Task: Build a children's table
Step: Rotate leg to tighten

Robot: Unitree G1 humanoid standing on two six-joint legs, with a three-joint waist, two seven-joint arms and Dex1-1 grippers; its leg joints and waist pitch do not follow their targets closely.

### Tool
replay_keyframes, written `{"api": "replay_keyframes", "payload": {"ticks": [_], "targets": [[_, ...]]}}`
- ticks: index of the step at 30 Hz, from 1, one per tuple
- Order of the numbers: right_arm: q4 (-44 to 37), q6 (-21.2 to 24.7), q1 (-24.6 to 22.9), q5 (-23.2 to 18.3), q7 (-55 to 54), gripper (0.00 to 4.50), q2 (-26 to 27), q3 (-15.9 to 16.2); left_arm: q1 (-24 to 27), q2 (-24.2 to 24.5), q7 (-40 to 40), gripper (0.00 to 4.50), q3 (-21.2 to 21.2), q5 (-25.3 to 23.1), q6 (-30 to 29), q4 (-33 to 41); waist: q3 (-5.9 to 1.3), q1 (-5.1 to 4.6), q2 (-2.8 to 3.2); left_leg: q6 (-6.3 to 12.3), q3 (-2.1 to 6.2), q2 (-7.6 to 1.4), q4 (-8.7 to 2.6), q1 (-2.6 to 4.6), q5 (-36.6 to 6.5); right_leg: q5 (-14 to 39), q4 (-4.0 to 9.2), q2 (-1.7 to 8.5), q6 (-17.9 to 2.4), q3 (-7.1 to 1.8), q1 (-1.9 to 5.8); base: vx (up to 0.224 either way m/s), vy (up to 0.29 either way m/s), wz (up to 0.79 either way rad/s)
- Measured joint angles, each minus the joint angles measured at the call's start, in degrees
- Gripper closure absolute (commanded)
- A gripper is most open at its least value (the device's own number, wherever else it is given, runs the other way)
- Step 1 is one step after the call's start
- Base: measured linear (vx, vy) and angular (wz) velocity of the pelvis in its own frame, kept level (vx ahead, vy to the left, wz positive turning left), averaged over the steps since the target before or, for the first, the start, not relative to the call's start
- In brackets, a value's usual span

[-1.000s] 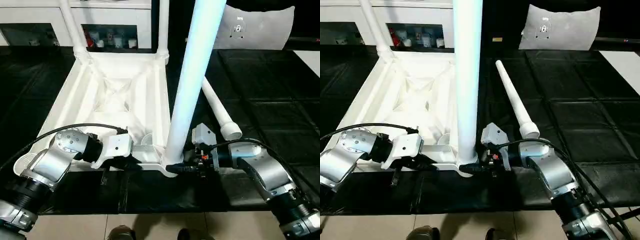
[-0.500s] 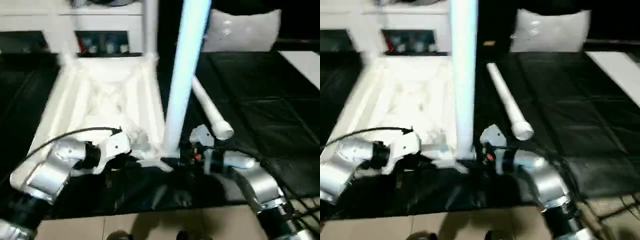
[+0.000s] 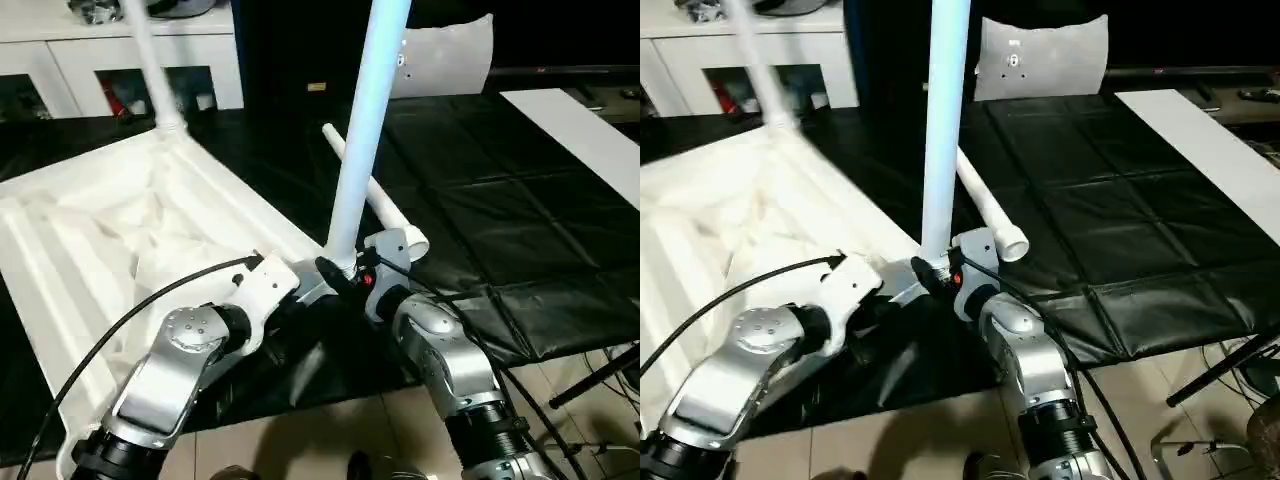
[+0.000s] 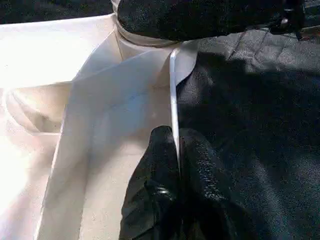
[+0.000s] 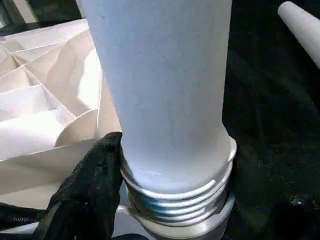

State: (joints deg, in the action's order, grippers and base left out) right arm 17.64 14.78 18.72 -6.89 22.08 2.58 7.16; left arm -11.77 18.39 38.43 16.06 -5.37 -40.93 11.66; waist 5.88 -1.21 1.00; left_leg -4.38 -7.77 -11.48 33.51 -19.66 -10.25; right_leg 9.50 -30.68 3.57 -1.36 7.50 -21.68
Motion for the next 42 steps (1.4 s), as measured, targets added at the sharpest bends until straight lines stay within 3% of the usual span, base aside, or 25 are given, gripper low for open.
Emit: {"api": "replay_keyframes", "payload": {"ticks": [1, 2, 3, 4, 5, 6, 7, 8, 9, 11, 13, 16, 21, 26, 33, 36, 38, 42], "targets": [[-0.01, -0.21, -0.01, -0.16, 0.05, 1.04, 0.18, -0.02, -0.15, 0.46, 0.16, 4.5, 0.18, -0.01, 0.0, -0.01, 0.14, -0.01, 0.19, 0.0, 0.05, -0.13, -0.01, 0.1, 0.0, 0.0, 0.16, 0.1, 0.0, 0.46, 0.18, 0.0, 0.0, 0.0], [-0.1, -0.53, -0.2, -0.28, 0.46, 0.94, 0.45, -0.02, -0.57, 1.44, 0.81, 4.5, 0.53, 0.0, 0.0, -0.01, 0.46, -0.01, 0.71, -0.04, 0.22, -0.48, -0.12, 0.3, -0.03, 0.04, 0.63, 0.26, 0.03, 1.56, 0.71, 0.0, 0.0, 0.0], [-0.27, -0.67, -0.33, -0.31, 0.73, 0.81, 0.6, -0.03, -0.91, 2.04, 1.4, 4.5, 0.57, 0.02, 0.0, -0.11, 0.79, 0.33, 1.06, -0.11, 0.37, -0.52, -0.56, 0.0, -0.06, 0.7, -0.57, 0.38, -0.03, 1.67, 0.87, -0.067, -0.022, -0.05], [-0.98, -0.99, -1.09, -0.4, 1.04, 0.69, 0.14, -0.21, -2.1, 2.79, 2.13, 4.5, 0.91, 0.2, 0.03, -0.66, 0.94, 1.27, 0.82, -0.12, -0.01, -0.27, -0.52, -0.02, -0.05, 3.25, -4.6, 0.84, -0.51, 0.28, 0.52, -0.035, -0.085, 0.26], [-1.15, -1.19, -1.59, -0.73, 2.05, 0.61, -0.93, -0.38, -2.75, 3.37, 3.13, 4.5, 1.14, 0.5, 0.45, -0.98, 0.57, 3.11, -0.64, -0.16, -2.09, -0.24, -0.13, 0.43, -0.06, 4.28, -7.81, 1.13, 0.38, -2.56, 0.22, -0.035, -0.085, 0.26], [-1.35, -1.38, -1.35, -1.07, 2.96, 0.61, -1.62, -0.38, -2.63, 3.68, 3.67, 4.5, 0.68, 0.68, 1.68, -1.17, 0.54, 4.14, -1.97, -0.68, -2.29, 0.17, 0.11, 0.52, -0.44, 4.14, -8.67, 0.91, 0.37, -3.48, -0.79, 0.08, -0.146, 0.2], [-1.94, -1.35, -1.49, -1.63, 4.53, 0.49, -2.9, -0.27, -3.04, 4.57, 4.96, 4.5, 0.74, 0.91, 3.09, -1.95, 0.39, 5.2, -1.52, -0.36, -1.68, 0.54, 0.6, 0.17, -0.81, 4.28, -8.54, 0.72, 0.29, -3.44, -0.98, 0.112, -0.121, -0.17], [-3.44, -1.31, -2.2, -2.49, 7.45, 0.35, -4.98, 0.17, -3.98, 6.34, 7.3, 4.5, 0.97, 1.84, 5.05, -3.36, 0.13, 6.49, -1.11, 0.35, -0.64, 0.88, 0.05, -0.87, -1.21, 4.32, -8.32, 0.47, 0.23, -3.49, -1.06, 0.112, -0.121, -0.17], [-4.21, -1.3, -2.94, -2.88, 9.28, 0.35, -6.21, 0.24, -4.35, 7.27, 8.63, 4.5, 0.94, 2.41, 6.32, -3.97, 0.02, 6.87, -0.8, 0.14, -0.11, 1.09, -0.38, -1.22, -1.0, 4.24, -8.19, 0.15, 0.12, -3.47, -1.35, 0.082, -0.081, -0.11], [-6.44, -1.13, -4.2, -4.23, 14.13, 0.1, -10.03, 0.39, -5.28, 8.9, 12.02, 4.5, 0.86, 3.53, 9.96, -5.97, -0.39, 7.14, -0.01, -1.42, -0.12, -0.02, -0.53, -1.55, 1.55, 3.75, -7.9, -0.74, -0.26, -3.31, -1.66, 0.05, -0.039, 0.03], [-7.96, -1.03, -4.69, -4.75, 17.79, 0.04, -12.85, 0.54, -6.07, 11.01, 14.56, 4.5, 0.65, 4.32, 12.98, -7.8, -0.46, 7.21, 0.12, -1.46, -0.24, -0.41, -0.41, -2.12, 1.55, 3.3, -7.21, -1.12, -0.67, -3.29, -1.64, 0.025, 0.006, 0.0], [-9.84, -1.08, -4.67, -5.08, 23.77, 0.04, -17.56, 1.3, -7.89, 14.55, 19.89, 4.5, 0.64, 5.24, 17.89, -11.2, -0.5, 7.26, 0.16, -1.25, -0.33, -0.38, -0.38, -2.42, 1.44, 2.77, -6.27, -1.11, -0.77, -3.31, -1.66, 0.0, 0.0, 0.0], [-10.2, -1.17, -3.0, -6.43, 31.81, 0.04, -23.7, 1.41, -9.4, 17.18, 27.74, 4.5, 0.73, 6.98, 24.1, -16.18, -0.5, 7.17, 0.15, -0.54, -0.66, -0.14, 0.11, -2.4, 0.99, 2.64, -5.87, -0.62, -0.75, -3.52, -1.36, 0.002, 0.01, 0.0], [-10.16, -1.74, -0.4, -6.41, 39.42, 0.04, -27.25, 4.09, -11.34, 18.54, 34.75, 4.5, 2.62, 8.35, 28.48, -19.64, -0.49, 7.35, 0.11, -0.24, -1.13, -0.13, 0.25, -2.4, 0.97, 2.61, -5.86, -0.26, -0.69, -3.58, -1.28, 0.0, 0.0, 0.0], [-8.9, -3.68, 2.46, -5.74, 46.91, 0.04, -29.48, 8.21, -13.84, 18.58, 38.95, 4.5, 4.24, 8.25, 32.98, -23.73, -0.5, 7.7, 0.03, -0.2, -1.24, -0.18, 0.33, -2.4, 0.97, 2.56, -5.89, -0.23, -0.61, -3.59, -1.26, 0.0, 0.0, 0.0], [-6.21, -4.36, 4.64, -5.08, 49.7, 0.2, -28.95, 10.4, -15.64, 18.23, 40.28, 4.5, 5.09, 7.92, 34.88, -26.19, -0.5, 7.82, 0.02, -0.2, -1.27, -0.2, 0.34, -2.41, 0.98, 2.55, -5.91, -0.23, -0.6, -3.57, -1.26, 0.0, 0.0, 0.0], [-4.55, -4.71, 6.07, -4.65, 50.2, 0.55, -28.16, 10.94, -16.21, 18.05, 40.93, 4.5, 5.26, 7.83, 36.15, -27.35, -0.5, 7.86, 0.02, -0.19, -1.28, -0.21, 0.35, -2.42, 0.98, 2.55, -5.93, -0.22, -0.6, -3.57, -1.25, 0.0, 0.0, 0.0], [-2.18, -5.34, 8.17, -4.66, 51.35, 0.81, -27.13, 11.38, -17.68, 17.46, 42.05, 4.5, 5.99, 7.39, 37.52, -29.01, -0.46, 8.05, -0.08, -0.17, -1.36, -0.22, 0.36, -2.46, 0.99, 2.55, -5.9, -0.17, -0.6, -3.57, -1.26, 0.0, 0.0, 0.0]]}}
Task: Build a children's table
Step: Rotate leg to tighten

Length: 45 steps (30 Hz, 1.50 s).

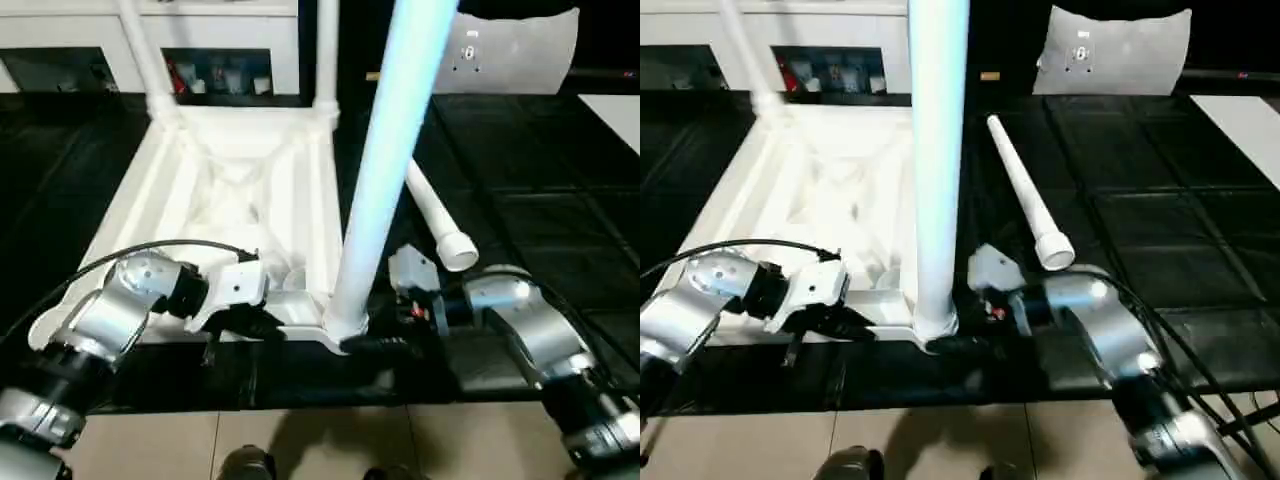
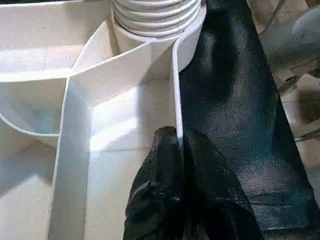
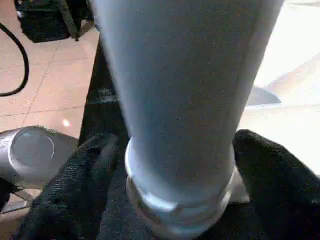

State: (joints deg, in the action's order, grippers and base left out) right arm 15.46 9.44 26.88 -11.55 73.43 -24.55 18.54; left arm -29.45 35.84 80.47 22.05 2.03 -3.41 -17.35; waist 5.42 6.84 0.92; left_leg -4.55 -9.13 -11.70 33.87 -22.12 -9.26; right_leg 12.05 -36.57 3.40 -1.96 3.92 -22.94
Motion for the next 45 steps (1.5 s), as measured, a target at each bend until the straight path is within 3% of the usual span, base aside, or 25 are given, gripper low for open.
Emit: {"api": "replay_keyframes", "payload": {"ticks": [5, 8, 16, 22, 25, 26, 30, 33, 36, 38, 40, 42, 45], "targets": [[0.98, 0.04, 0.18, -0.07, 1.89, 1.13, 0.07, 0.18, -0.66, -0.14, 1.08, 4.5, 0.66, -0.15, 1.27, -0.51, -0.01, 0.01, -0.1, 0.1, -0.1, -0.04, 0.0, -0.05, -0.06, 0.01, 0.1, 0.01, 0.01, 0.0, -0.01, 0.0, 0.0, 0.0], [1.22, 0.06, 0.19, -0.12, 2.52, 1.54, 0.09, 0.34, -1.01, -0.31, 1.37, 4.5, 0.82, -0.18, 2.17, -1.28, -0.01, -0.04, -0.1, 0.11, -0.16, -0.06, 0.0, -0.05, -0.06, 0.01, 0.1, 0.01, 0.01, -0.01, -0.03, 0.0, 0.0, 0.0], [1.5, 1.61, 0.02, -0.78, 2.54, 1.76, 0.73, -0.14, -0.7, -0.55, 1.4, 4.5, 0.21, 0.14, 1.42, -1.51, -0.01, -0.17, -0.1, 0.1, -0.37, -0.11, -0.02, 0.0, -0.06, 0.01, 0.09, 0.01, 0.02, -0.02, -0.03, 0.0, 0.0, 0.0], [-3.45, 5.46, -5.56, -2.27, -3.83, 1.78, 3.64, -3.12, 5.5, -0.99, -4.71, 4.5, -3.71, 1.55, -7.19, 6.45, -0.01, -0.74, -0.09, 0.18, -0.43, -0.14, -0.09, 0.12, -0.12, 0.03, 0.15, 0.01, 0.07, -0.13, -0.05, 0.0, 0.0, 0.0], [-3.55, 6.05, -7.95, -1.73, -13.5, 1.78, 8.43, -6.8, 9.17, -3.34, -12.23, 4.5, -6.99, 0.66, -14.13, 11.65, -0.02, -2.3, -0.16, 0.17, -0.53, -0.14, -0.11, 0.34, -0.12, -0.02, 0.16, 0.0, 0.1, -0.24, -0.03, 0.0, 0.0, 0.0], [-3.38, 6.35, -8.08, -1.19, -17.64, 1.78, 10.13, -7.83, 10.33, -4.81, -15.35, 4.5, -7.73, 0.1, -16.99, 13.74, -0.02, -3.27, -0.16, 0.17, -0.58, -0.13, -0.21, 0.34, -0.12, -0.01, 0.3, 0.04, 0.31, -0.24, 0.0, 0.0, 0.0, 0.0], [-2.54, 6.85, -8.18, 0.47, -28.3, 1.78, 15.13, -10.84, 13.11, -10.41, -24.2, 4.5, -9.66, -1.5, -24.08, 18.93, 0.01, -5.01, -0.34, 0.16, -0.59, -0.15, -0.35, 0.53, -0.12, -0.16, 0.44, 0.02, 0.39, -0.22, -0.09, 0.0, 0.0, 0.0], [-1.88, 6.88, -7.84, 1.46, -34.79, 1.78, 18.38, -11.75, 13.54, -12.84, -28.91, 4.5, -9.84, -3.02, -28.18, 21.35, 0.02, -5.16, -0.42, 0.15, -0.58, -0.14, -0.57, 0.8, -0.12, -0.21, 0.46, -0.01, 0.45, -0.22, -0.11, 0.0, 0.0, 0.0], [0.57, 6.97, -5.93, 4.28, -45.81, 1.79, 25.01, -14.87, 13.38, -19.7, -37.5, 4.5, -9.66, -7.43, -34.08, 23.54, -0.01, -5.38, -0.54, 0.01, -0.6, -0.13, -0.79, 0.83, -0.04, -0.22, 0.57, -0.04, 0.44, -0.24, -0.17, 0.0, 0.0, 0.0], [1.9, 6.33, -4.69, 5.67, -50.86, 1.79, 26.9, -15.32, 13.04, -22.14, -41.46, 4.5, -8.32, -8.91, -36.5, 24.6, -0.04, -5.59, -0.6, 0.01, -0.61, -0.11, -0.95, 0.81, -0.04, -0.22, 0.78, -0.06, 0.43, -0.24, -0.17, 0.0, 0.0, 0.0], [2.56, 5.34, -4.48, 5.9, -52.47, 1.79, 27.74, -15.6, 13.04, -22.72, -42.76, 4.5, -7.4, -9.36, -37.53, 25.48, -0.04, -5.58, -0.61, -0.01, -0.62, -0.1, -1.1, 0.78, -0.06, -0.25, 0.94, -0.07, 0.39, -0.24, -0.17, 0.0, 0.0, 0.0], [3.07, 4.29, -4.4, 6.22, -53.3, 1.23, 28.4, -15.8, 13.04, -22.71, -43.33, 4.5, -6.86, -9.6, -37.79, 25.95, -0.06, -5.36, -0.63, -0.01, -0.62, -0.11, -1.28, 0.77, -0.06, -0.35, 1.08, -0.1, 0.23, -0.2, -0.17, 0.0, 0.0, 0.0], [3.17, 3.51, -4.43, 5.52, -53.15, 1.03, 29.14, -15.8, 12.74, -21.74, -43.1, 4.5, -6.59, -9.58, -37.78, 26.07, -0.05, -5.29, -0.62, -0.02, -0.62, -0.13, -1.46, 0.78, -0.05, -0.39, 1.24, -0.15, 0.2, -0.18, -0.17, 0.0, 0.0, 0.0]]}}
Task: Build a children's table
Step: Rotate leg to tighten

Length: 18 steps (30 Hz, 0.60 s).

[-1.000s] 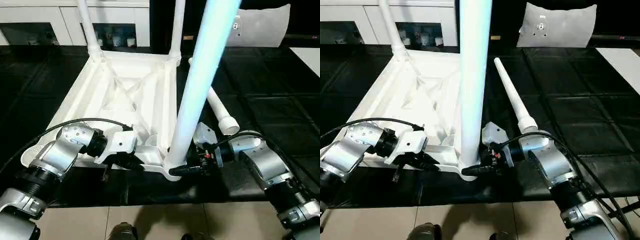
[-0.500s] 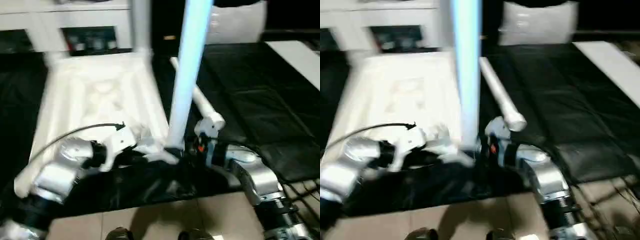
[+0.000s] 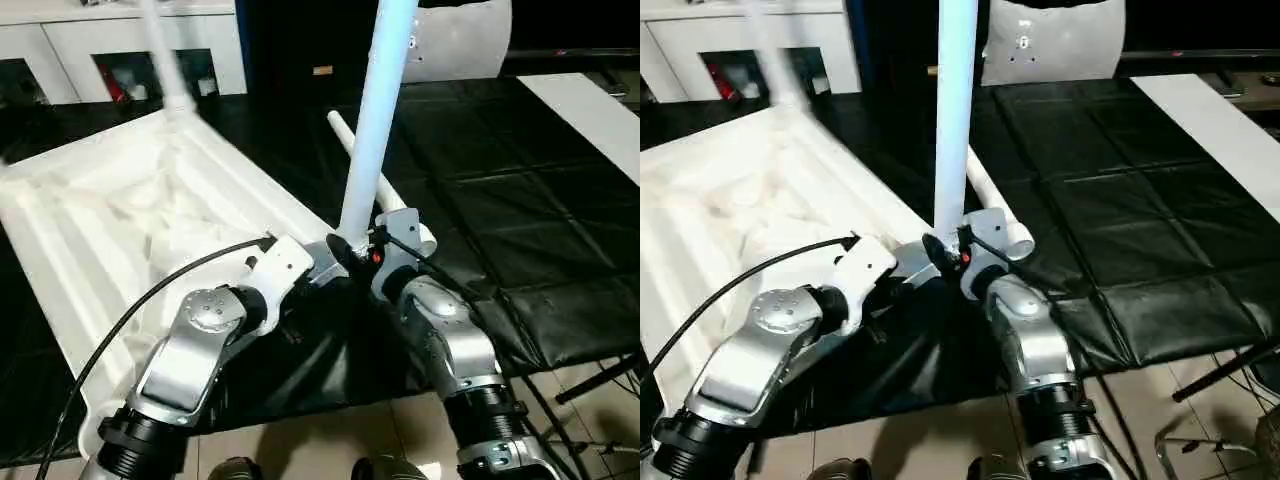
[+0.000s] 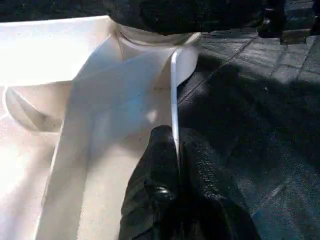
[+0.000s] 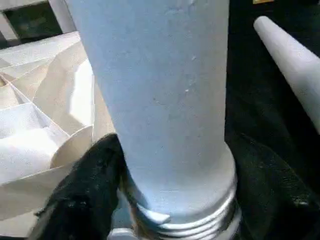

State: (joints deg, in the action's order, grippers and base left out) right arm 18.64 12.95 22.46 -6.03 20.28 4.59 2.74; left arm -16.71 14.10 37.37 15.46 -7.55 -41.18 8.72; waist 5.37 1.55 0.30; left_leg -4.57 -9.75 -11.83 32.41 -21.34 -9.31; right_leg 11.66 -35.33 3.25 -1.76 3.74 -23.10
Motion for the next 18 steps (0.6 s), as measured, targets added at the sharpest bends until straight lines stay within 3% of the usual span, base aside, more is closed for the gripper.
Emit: {"api": "replay_keyframes", "payload": {"ticks": [4, 8, 18], "targets": [[0.0, -0.02, -0.06, -0.4, 1.51, 0.61, -0.1, -0.01, -0.45, 1.79, 1.48, 4.5, -0.07, 0.25, 0.37, -0.05, 0.0, -0.01, 0.0, -0.01, 0.0, -0.01, -0.03, 0.01, 0.0, -0.02, 0.03, -0.02, -0.01, 0.0, 0.0, 0.0, 0.0, 0.0], [-1.36, 0.0, -1.18, -2.53, 8.95, 0.2, -3.88, 0.7, -1.42, 6.61, 5.97, 4.5, -0.1, 2.11, 4.32, -2.07, 0.05, 0.58, 0.08, -0.04, 0.0, -0.01, -0.05, -0.04, 0.03, -0.03, 0.08, -0.01, 0.0, 0.03, 0.0, 0.0, 0.0, 0.0], [-6.67, 0.37, -3.29, -6.37, 29.74, 0.08, -17.41, 3.76, -3.69, 17.41, 21.0, 4.5, 0.04, 5.96, 18.35, -9.29, 0.07, 3.0, 0.11, -0.02, 0.02, 0.04, 0.07, -0.2, 0.02, -0.08, 0.16, 0.05, -0.02, 0.04, 0.04, 0.0, 0.0, 0.0]]}}
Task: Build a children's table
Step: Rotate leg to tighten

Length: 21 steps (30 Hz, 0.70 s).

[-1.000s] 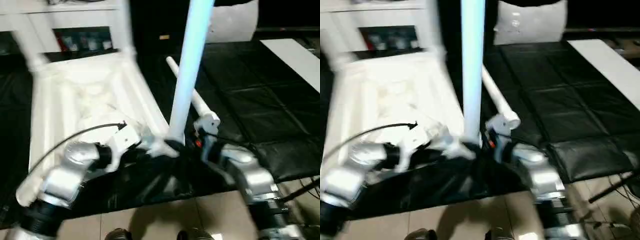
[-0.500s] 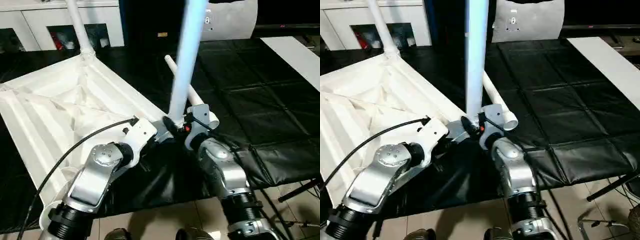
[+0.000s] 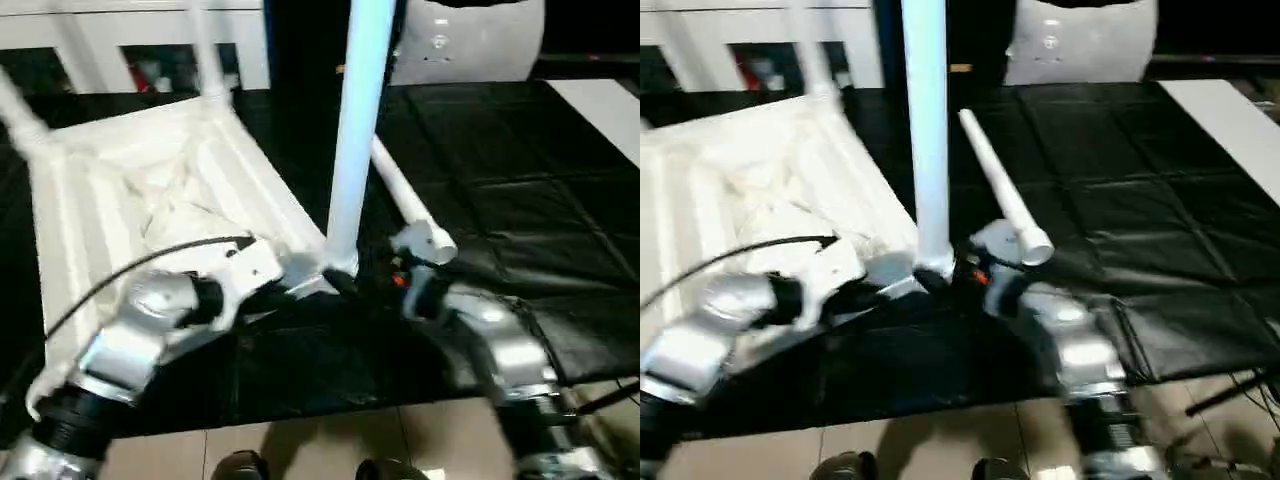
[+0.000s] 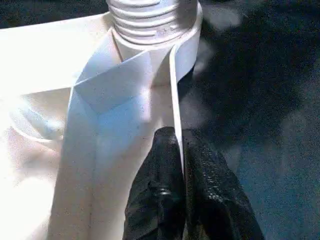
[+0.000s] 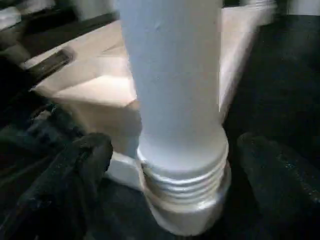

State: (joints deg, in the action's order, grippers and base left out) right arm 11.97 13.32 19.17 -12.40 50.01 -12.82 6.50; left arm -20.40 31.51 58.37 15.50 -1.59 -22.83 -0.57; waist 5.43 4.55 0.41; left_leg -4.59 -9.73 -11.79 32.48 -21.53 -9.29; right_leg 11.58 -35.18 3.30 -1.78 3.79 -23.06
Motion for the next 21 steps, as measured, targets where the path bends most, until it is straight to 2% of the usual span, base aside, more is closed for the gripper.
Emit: {"api": "replay_keyframes", "payload": {"ticks": [4, 9, 16, 17, 20, 21], "targets": [[-0.64, 0.4, 0.07, -1.45, 8.04, 0.08, -5.12, 1.98, -0.3, 3.25, 6.88, 4.5, 0.5, 2.03, 5.16, -2.56, -0.01, 1.02, -0.01, 0.0, 0.01, -0.01, 0.02, 0.02, 0.01, 0.0, -0.02, 0.02, 0.0, 0.03, 0.05, 0.0, 0.0, 0.0], [-0.55, 0.14, 1.79, -1.37, 16.82, 0.08, -9.12, 5.38, -2.17, 4.61, 14.23, 4.5, 2.28, 3.37, 10.74, -6.32, -0.04, 2.0, -0.06, 0.02, -0.01, -0.01, 0.22, 0.03, 0.0, -0.03, -0.1, 0.07, -0.03, 0.03, 0.15, 0.0, 0.0, 0.0], [0.66, -2.29, 4.36, -0.17, 21.7, 0.08, -10.4, 9.02, -5.17, 4.87, 19.48, 4.5, 5.24, 3.58, 16.38, -10.51, -0.1, 2.05, -0.15, 0.03, -0.01, -0.04, 0.46, 0.04, 0.01, -0.1, -0.29, 0.1, -0.01, 0.03, 0.17, 0.0, 0.0, 0.0], [0.85, -2.32, 4.67, -0.17, 22.23, 0.24, -10.4, 9.49, -5.46, 4.87, 20.13, 4.5, 5.35, 3.5, 17.04, -11.01, -0.1, 1.99, -0.15, 0.03, -0.01, -0.05, 0.48, 0.04, 0.01, -0.1, -0.32, 0.1, -0.01, 0.03, 0.17, 0.0, 0.0, 0.0], [2.14, -2.54, 5.65, -0.01, 23.78, 0.24, -10.46, 10.06, -6.38, 4.76, 21.16, 4.5, 5.93, 3.1, 18.68, -12.19, -0.11, 2.04, -0.16, 0.03, 0.0, -0.05, 0.54, 0.04, 0.01, -0.09, -0.41, 0.1, -0.01, 0.03, 0.16, 0.0, 0.0, 0.0], [2.34, -2.75, 5.85, 0.35, 24.25, 0.38, -10.66, 10.3, -6.63, 4.74, 21.35, 4.5, 6.08, 3.05, 19.31, -12.69, -0.11, 2.05, -0.17, 0.03, 0.0, -0.06, 0.57, 0.04, 0.01, -0.09, -0.43, 0.1, -0.01, 0.03, 0.16, 0.0, 0.0, 0.0]]}}
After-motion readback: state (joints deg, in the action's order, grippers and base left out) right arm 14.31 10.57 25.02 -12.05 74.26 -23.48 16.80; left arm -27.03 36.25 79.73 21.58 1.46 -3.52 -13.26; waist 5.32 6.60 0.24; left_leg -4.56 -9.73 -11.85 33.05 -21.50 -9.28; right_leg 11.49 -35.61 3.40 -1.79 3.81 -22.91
